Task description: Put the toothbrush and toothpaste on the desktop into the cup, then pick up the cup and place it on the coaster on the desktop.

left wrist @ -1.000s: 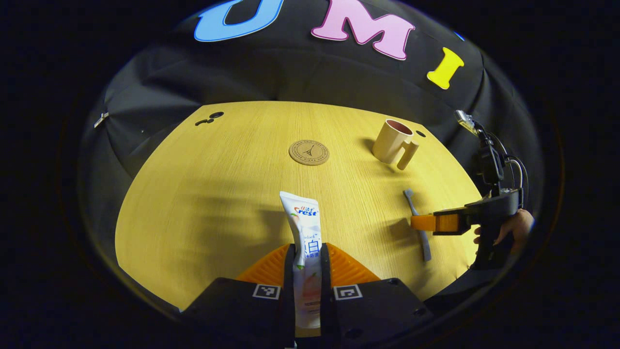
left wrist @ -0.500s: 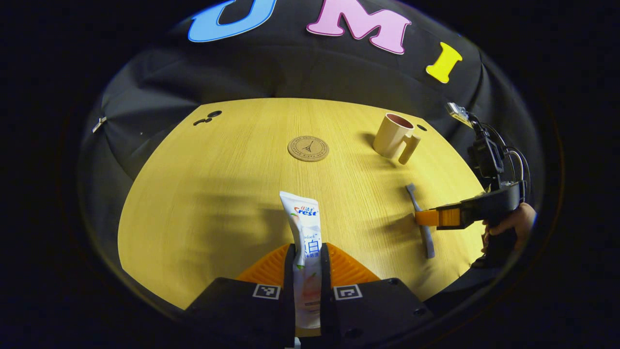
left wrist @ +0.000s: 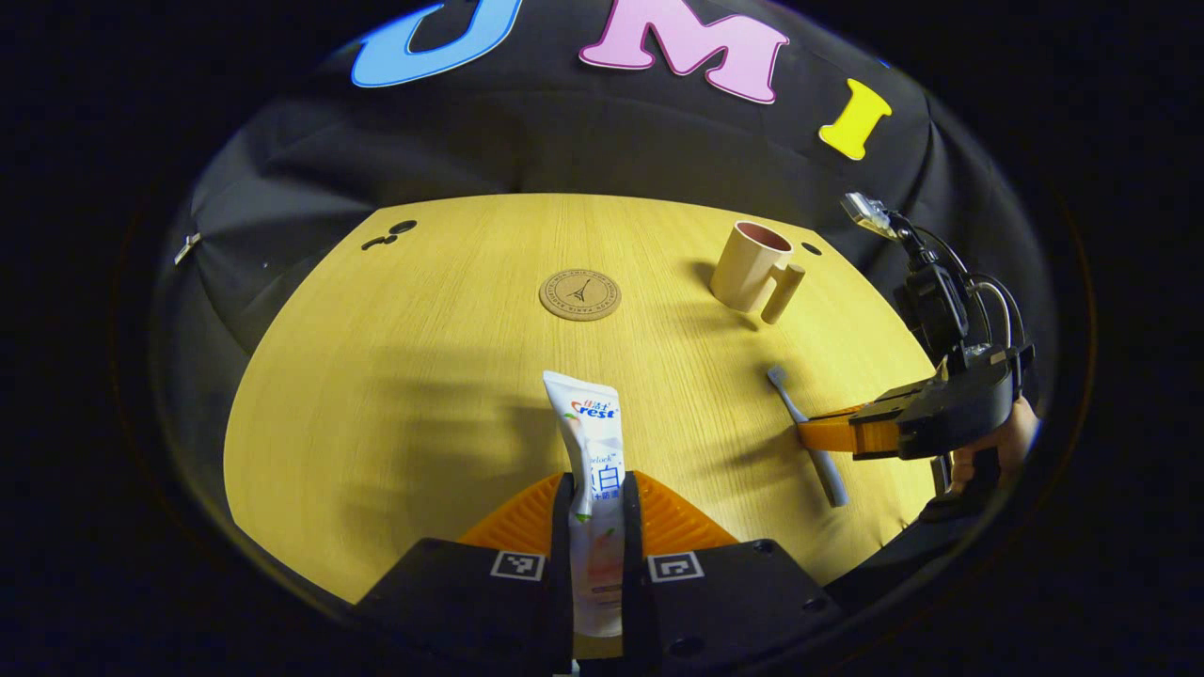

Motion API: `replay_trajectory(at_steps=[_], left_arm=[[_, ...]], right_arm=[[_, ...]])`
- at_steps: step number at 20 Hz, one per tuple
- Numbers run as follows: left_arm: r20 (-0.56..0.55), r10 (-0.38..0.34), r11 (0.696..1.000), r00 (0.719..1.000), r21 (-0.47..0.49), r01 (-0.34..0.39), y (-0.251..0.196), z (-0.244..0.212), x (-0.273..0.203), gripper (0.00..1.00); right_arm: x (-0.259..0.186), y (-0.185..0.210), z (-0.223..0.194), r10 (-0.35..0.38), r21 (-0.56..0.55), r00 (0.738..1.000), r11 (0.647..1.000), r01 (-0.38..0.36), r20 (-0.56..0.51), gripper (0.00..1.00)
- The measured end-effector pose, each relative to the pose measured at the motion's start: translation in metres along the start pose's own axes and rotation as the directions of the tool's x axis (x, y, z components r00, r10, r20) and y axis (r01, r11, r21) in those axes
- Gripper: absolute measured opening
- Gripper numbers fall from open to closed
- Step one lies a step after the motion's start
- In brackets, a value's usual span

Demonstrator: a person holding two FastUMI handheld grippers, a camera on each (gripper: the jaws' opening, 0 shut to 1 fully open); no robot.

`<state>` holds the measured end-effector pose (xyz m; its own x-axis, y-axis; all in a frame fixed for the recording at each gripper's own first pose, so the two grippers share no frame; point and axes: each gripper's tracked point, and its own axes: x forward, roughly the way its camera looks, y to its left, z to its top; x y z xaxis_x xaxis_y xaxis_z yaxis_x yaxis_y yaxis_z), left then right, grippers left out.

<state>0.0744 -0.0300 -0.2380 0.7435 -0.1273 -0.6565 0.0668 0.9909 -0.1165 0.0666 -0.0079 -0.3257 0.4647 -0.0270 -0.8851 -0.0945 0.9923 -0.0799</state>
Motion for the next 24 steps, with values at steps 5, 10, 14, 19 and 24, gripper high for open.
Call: replay_trajectory(at_steps=[5, 10, 14, 19, 24], left_arm=[[0.129, -0.02, 1.0, 0.991, -0.018, 0.022, -0.015, 0.046, -0.008, 0.25], [0.258, -0.05, 0.997, 0.965, -0.045, 0.064, -0.044, 0.122, -0.013, 0.25], [0.377, -0.079, 0.995, 0.923, -0.033, 0.099, -0.08, 0.194, -0.013, 0.25], [0.549, -0.14, 0.989, 0.824, 0.032, 0.147, -0.138, 0.285, 0.007, 0.25], [0.61, -0.216, 0.975, 0.762, 0.096, 0.2, -0.179, 0.329, 0.037, 0.25]], right_arm=[[-0.023, -0.022, 0.007, 0.033, 0.073, 0.999, 0.997, -0.036, 0.042, 0.06], [-0.049, -0.043, 0.023, 0.085, 0.106, 0.99, 0.99, -0.097, 0.112, 0.06], [-0.073, -0.061, 0.04, 0.151, 0.134, 0.972, 0.975, -0.176, 0.179, 0.06], [-0.1, -0.102, 0.057, 0.186, 0.127, 0.949, 0.967, -0.223, 0.253, 0.06], [-0.104, -0.119, 0.053, 0.18, 0.131, 0.953, 0.968, -0.216, 0.243, 0.06]])
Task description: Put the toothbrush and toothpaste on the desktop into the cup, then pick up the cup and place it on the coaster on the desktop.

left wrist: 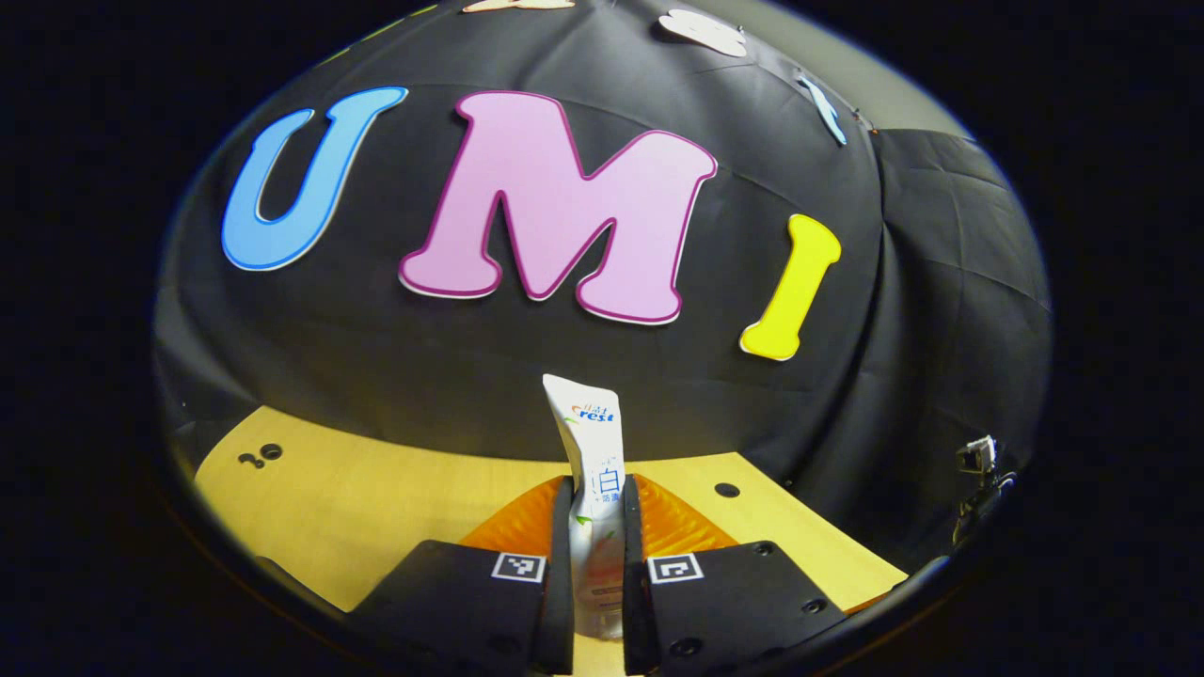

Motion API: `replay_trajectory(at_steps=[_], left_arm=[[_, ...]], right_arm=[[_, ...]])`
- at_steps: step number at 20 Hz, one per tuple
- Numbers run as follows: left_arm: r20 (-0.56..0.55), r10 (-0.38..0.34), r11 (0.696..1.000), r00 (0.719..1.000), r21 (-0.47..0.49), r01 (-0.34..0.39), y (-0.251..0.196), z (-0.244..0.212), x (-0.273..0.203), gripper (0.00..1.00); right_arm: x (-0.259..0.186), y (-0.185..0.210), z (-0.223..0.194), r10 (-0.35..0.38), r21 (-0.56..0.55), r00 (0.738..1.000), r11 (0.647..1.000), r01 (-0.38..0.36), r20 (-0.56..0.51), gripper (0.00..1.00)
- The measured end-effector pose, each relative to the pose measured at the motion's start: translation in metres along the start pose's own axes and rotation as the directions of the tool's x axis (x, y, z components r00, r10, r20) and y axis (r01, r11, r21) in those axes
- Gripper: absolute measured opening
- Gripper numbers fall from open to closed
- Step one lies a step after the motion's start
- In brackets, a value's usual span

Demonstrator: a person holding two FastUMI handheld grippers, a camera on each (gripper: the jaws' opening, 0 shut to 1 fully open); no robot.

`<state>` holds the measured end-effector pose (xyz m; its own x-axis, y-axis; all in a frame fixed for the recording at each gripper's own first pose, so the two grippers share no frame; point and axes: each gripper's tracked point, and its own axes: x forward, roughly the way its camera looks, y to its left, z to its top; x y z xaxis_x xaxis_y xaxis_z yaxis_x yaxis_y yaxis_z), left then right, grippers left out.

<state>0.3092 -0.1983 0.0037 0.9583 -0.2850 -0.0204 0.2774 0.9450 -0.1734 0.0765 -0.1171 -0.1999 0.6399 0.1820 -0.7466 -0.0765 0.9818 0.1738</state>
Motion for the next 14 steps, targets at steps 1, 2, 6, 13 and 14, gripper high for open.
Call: replay_trajectory(at_steps=[1, 2, 6, 13, 14], left_arm=[[0.018, -0.019, 1.0, 1.0, 0.001, 0.019, -0.004, -0.001, 0.01, 0.25], [0.032, -0.036, 0.999, 0.999, 0.0, 0.036, -0.008, -0.003, 0.021, 0.25], [0.046, -0.071, 0.997, 0.996, -0.023, 0.072, -0.011, -0.03, 0.059, 0.25], [0.056, -0.096, 0.995, 0.994, 0.013, 0.095, -0.005, -0.078, 0.091, 0.26], [0.049, -0.099, 0.995, 0.994, 0.011, 0.098, -0.004, -0.084, 0.092, 0.26]], right_arm=[[-0.003, -0.004, 0.0, 0.002, 0.011, 1.0, 1.0, -0.002, 0.003, 0.06], [-0.005, -0.007, 0.002, 0.005, 0.023, 1.0, 1.0, -0.005, 0.011, 0.06], [-0.006, -0.016, 0.001, -0.008, 0.038, 1.0, 0.999, 0.007, 0.017, 0.06], [0.004, -0.009, 0.005, 0.024, 0.089, 0.999, 0.996, -0.027, 0.035, 0.06], [0.008, -0.012, 0.006, 0.008, 0.089, 0.999, 0.996, -0.011, 0.037, 0.06]])
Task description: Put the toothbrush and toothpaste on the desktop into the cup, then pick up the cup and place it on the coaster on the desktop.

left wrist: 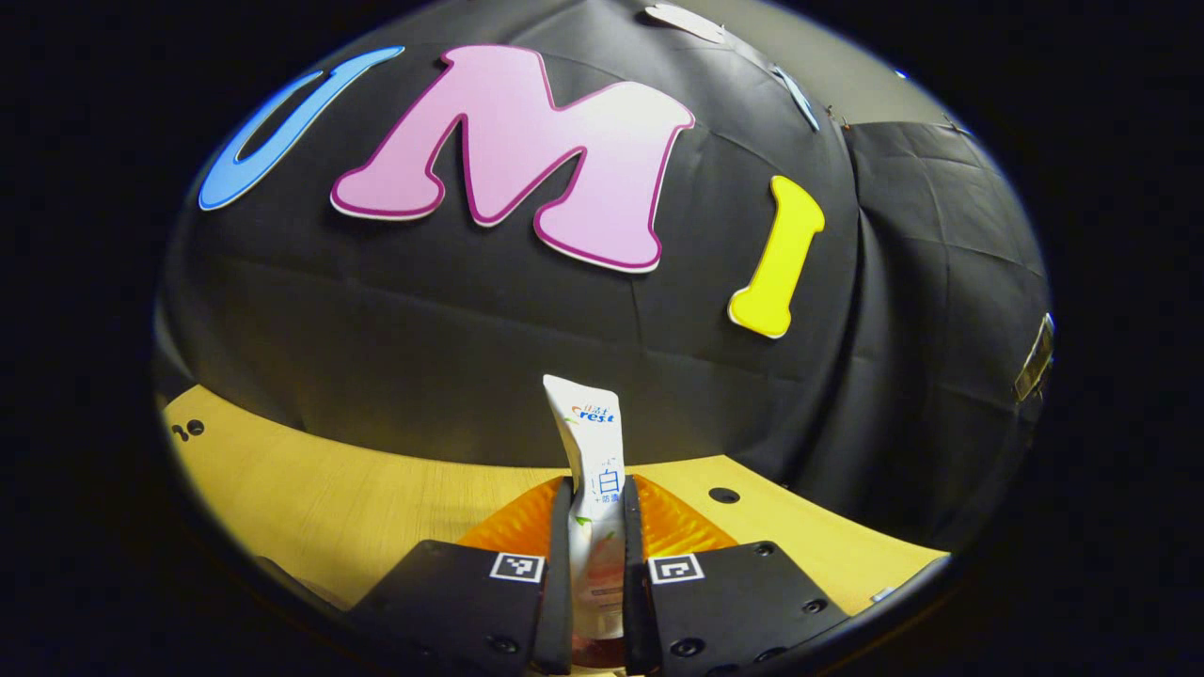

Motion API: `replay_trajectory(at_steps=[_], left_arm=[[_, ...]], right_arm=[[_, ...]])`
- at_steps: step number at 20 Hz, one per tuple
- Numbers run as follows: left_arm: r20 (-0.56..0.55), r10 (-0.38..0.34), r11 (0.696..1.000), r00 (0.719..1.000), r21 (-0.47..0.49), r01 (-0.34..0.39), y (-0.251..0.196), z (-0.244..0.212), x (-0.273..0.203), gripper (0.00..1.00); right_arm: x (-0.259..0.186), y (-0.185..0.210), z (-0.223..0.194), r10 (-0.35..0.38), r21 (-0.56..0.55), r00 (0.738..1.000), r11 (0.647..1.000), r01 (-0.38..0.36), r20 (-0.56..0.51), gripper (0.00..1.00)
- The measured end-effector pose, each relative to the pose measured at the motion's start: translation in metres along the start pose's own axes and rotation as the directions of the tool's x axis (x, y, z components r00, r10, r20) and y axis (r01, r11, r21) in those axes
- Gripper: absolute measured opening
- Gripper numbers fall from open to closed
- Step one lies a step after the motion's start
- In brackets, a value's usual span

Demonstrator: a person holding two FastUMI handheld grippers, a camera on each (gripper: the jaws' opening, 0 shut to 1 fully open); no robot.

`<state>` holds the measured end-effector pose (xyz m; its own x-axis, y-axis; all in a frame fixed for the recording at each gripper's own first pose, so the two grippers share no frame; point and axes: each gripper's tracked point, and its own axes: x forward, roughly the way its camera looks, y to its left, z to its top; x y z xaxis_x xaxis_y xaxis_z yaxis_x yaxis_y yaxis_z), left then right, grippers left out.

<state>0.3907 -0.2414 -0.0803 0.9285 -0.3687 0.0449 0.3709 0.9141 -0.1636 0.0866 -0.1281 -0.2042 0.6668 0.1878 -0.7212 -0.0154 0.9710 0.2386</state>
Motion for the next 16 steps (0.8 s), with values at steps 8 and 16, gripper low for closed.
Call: replay_trajectory(at_steps=[8, 16], left_arm=[[0.001, -0.009, 0.997, 1.0, 0.076, 0.009, 0.006, -0.034, -0.019, 0.31], [0.015, 0.037, 0.999, 0.999, 0.022, -0.037, 0.009, -0.022, -0.097, 0.99]], right_arm=[[0.039, 0.002, 0.05, 0.038, 0.015, 0.988, 0.999, -0.041, 0.15, 0.06], [0.06, 0.032, 0.121, 0.129, 0.013, 0.927, 0.99, -0.142, 0.351, 0.06]])
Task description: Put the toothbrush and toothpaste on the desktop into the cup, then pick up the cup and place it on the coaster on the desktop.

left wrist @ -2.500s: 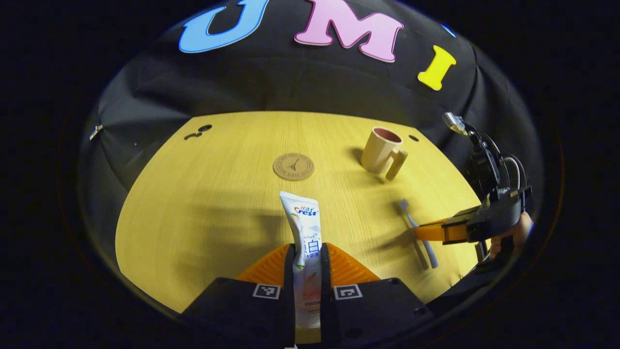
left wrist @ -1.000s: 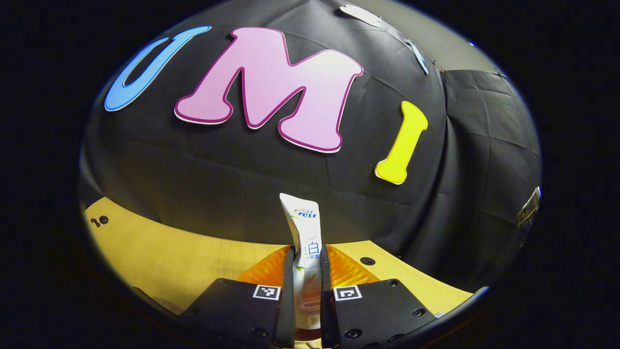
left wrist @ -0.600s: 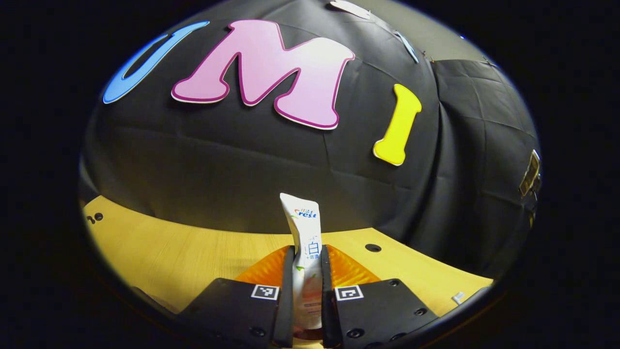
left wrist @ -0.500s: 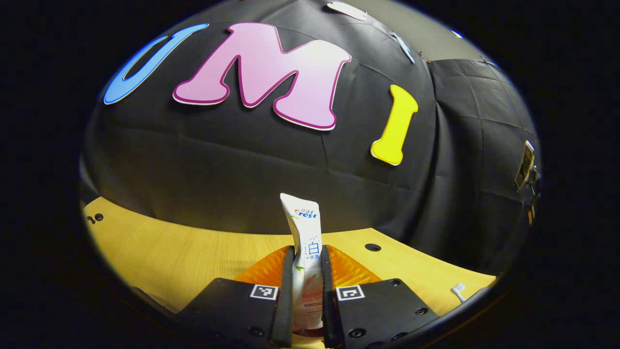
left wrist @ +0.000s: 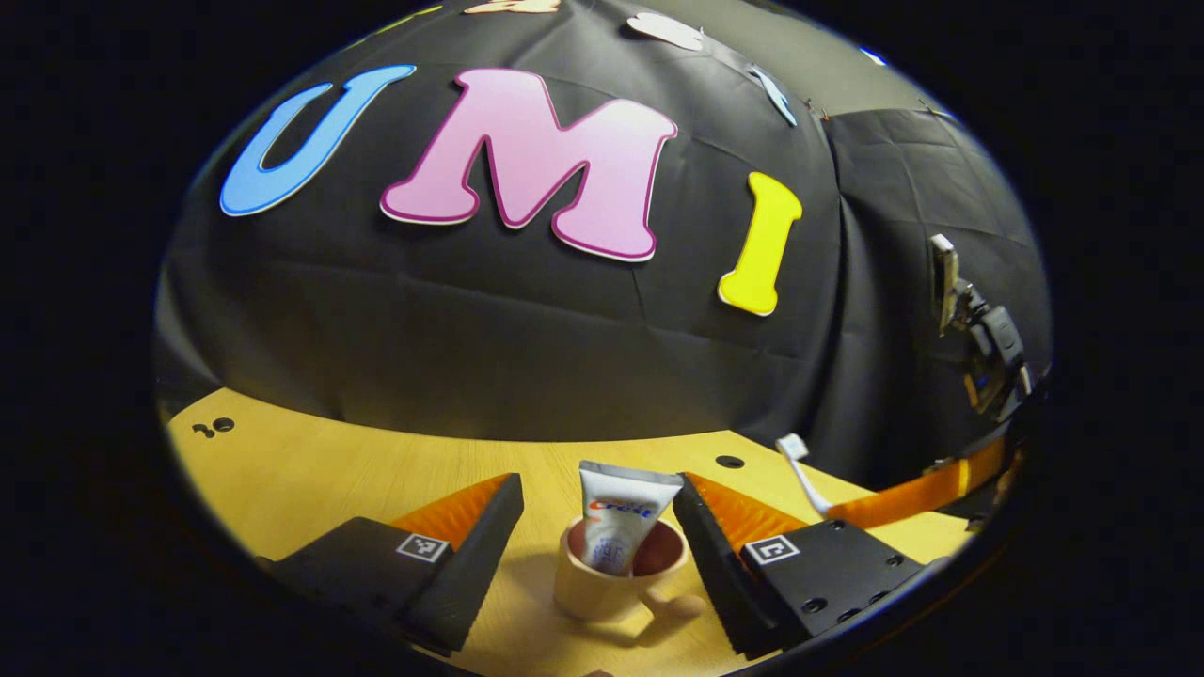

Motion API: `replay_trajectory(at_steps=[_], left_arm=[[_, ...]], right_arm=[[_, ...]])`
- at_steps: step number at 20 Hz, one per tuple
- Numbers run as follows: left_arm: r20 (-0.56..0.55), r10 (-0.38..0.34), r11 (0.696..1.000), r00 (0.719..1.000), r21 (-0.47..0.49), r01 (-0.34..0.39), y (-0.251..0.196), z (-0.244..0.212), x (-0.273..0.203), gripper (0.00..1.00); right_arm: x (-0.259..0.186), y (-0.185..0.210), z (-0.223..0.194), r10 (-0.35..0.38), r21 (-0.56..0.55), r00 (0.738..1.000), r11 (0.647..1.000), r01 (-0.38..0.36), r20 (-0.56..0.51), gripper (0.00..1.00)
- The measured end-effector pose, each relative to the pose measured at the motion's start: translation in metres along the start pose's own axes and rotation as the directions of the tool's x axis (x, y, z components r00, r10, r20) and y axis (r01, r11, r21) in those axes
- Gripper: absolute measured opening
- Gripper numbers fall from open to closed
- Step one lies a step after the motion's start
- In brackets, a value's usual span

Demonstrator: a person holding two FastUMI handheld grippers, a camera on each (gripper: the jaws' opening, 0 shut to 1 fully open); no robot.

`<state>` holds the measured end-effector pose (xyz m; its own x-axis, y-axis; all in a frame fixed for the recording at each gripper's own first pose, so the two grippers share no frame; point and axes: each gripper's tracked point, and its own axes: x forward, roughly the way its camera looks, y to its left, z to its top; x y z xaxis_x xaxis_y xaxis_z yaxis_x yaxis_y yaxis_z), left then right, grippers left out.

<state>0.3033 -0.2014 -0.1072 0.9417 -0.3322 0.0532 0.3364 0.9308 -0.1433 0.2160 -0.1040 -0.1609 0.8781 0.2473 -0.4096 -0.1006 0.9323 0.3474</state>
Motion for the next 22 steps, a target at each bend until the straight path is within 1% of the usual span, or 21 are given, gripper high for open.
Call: replay_trajectory(at_steps=[3, 5, 8, 10, 11, 13, 15, 17, 21, 22], left_arm=[[-0.039, 0.012, 0.997, 0.999, -0.075, -0.015, -0.003, -0.004, -0.045, 0.98], [-0.075, 0.016, 0.994, 0.997, -0.103, -0.024, -0.003, -0.011, -0.072, 0.98], [-0.115, 0.033, 0.991, 0.993, -0.125, -0.047, 0.003, -0.023, -0.096, 0.97], [-0.151, 0.056, 0.983, 0.987, -0.164, -0.081, 0.013, -0.033, -0.104, 0.97], [-0.153, 0.065, 0.98, 0.986, -0.178, -0.093, 0.016, -0.033, -0.107, 0.98], [-0.133, 0.079, 0.975, 0.988, -0.198, -0.104, 0.023, -0.024, -0.111, 0.97], [-0.128, 0.087, 0.967, 0.988, -0.228, -0.115, 0.031, -0.019, -0.115, 0.98], [-0.136, 0.095, 0.958, 0.986, -0.258, -0.128, 0.04, -0.018, -0.119, 0.98], [-0.164, 0.103, 0.955, 0.981, -0.258, -0.143, 0.053, -0.029, -0.125, 0.98], [-0.17, 0.102, 0.954, 0.98, -0.262, -0.145, 0.054, -0.031, -0.124, 0.98]], right_arm=[[0.016, 0.018, 0.027, 0.052, 0.011, 0.996, 0.999, -0.053, 0.075, 0.06], [0.026, 0.029, 0.047, 0.079, -0.003, 0.987, 0.997, -0.079, 0.141, 0.06], [0.039, 0.046, 0.081, 0.125, -0.014, 0.961, 0.992, -0.125, 0.246, 0.06], [0.046, 0.056, 0.092, 0.154, -0.017, 0.942, 0.988, -0.156, 0.297, 0.06], [0.05, 0.056, 0.094, 0.158, -0.028, 0.936, 0.987, -0.157, 0.314, 0.06], [0.062, 0.057, 0.091, 0.159, -0.041, 0.932, 0.987, -0.155, 0.325, 0.06], [0.075, 0.062, 0.086, 0.174, -0.04, 0.929, 0.985, -0.17, 0.326, 0.06], [0.086, 0.068, 0.082, 0.189, -0.058, 0.921, 0.982, -0.18, 0.341, 0.06], [0.107, 0.064, 0.06, 0.174, -0.088, 0.935, 0.984, -0.154, 0.308, 0.06], [0.108, 0.062, 0.058, 0.174, -0.098, 0.936, 0.984, -0.151, 0.307, 0.06]])
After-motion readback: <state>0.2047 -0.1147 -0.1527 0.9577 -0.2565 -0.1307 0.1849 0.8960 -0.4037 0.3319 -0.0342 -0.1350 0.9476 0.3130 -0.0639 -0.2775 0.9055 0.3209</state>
